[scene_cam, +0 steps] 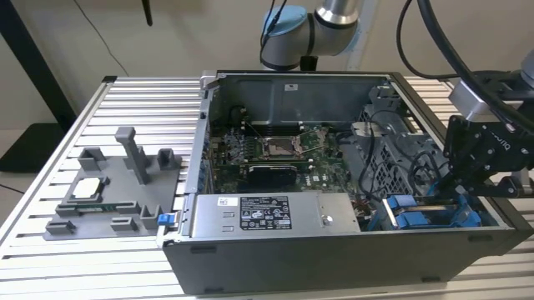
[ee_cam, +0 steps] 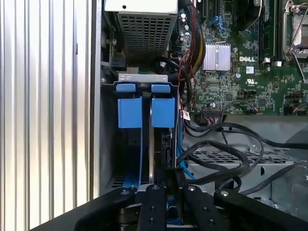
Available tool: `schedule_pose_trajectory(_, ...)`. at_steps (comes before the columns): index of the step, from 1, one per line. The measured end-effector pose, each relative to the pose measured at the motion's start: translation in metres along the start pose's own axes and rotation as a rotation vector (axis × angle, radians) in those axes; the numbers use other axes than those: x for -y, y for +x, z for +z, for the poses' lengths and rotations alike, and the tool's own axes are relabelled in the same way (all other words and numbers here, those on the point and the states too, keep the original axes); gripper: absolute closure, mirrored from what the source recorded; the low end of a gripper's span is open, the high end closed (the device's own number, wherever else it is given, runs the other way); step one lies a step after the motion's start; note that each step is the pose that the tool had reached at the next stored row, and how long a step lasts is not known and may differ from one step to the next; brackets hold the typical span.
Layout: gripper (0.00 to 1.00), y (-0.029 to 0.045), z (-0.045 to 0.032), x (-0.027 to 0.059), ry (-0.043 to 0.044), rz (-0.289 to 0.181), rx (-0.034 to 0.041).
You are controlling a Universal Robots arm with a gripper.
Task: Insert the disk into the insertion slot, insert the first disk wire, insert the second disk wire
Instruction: 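Insert the first disk wire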
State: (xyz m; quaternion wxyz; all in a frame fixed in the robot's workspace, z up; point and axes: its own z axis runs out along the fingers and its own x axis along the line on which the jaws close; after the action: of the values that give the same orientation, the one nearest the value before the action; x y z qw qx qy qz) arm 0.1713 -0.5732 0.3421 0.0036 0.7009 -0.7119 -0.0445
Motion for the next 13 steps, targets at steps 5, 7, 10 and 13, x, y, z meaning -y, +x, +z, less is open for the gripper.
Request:
schedule_pose_trajectory(5, 1.0, -0.0001, 0.0009, 0.0001, 0.0002, 0.002, -0.0003)
schedule_pose_trajectory(7, 1.0, -0.0001, 0.0015, 0.0001, 0.0003, 0.003, -0.0003)
schedule_pose_trajectory(10, 1.0, 0.0, 0.0024, 0.0002, 0.0003, 0.005, -0.0003)
schedule_pose_trajectory(13, 1.0, 0.0, 0.0032, 0.0003, 0.0005, 0.007, 0.0002)
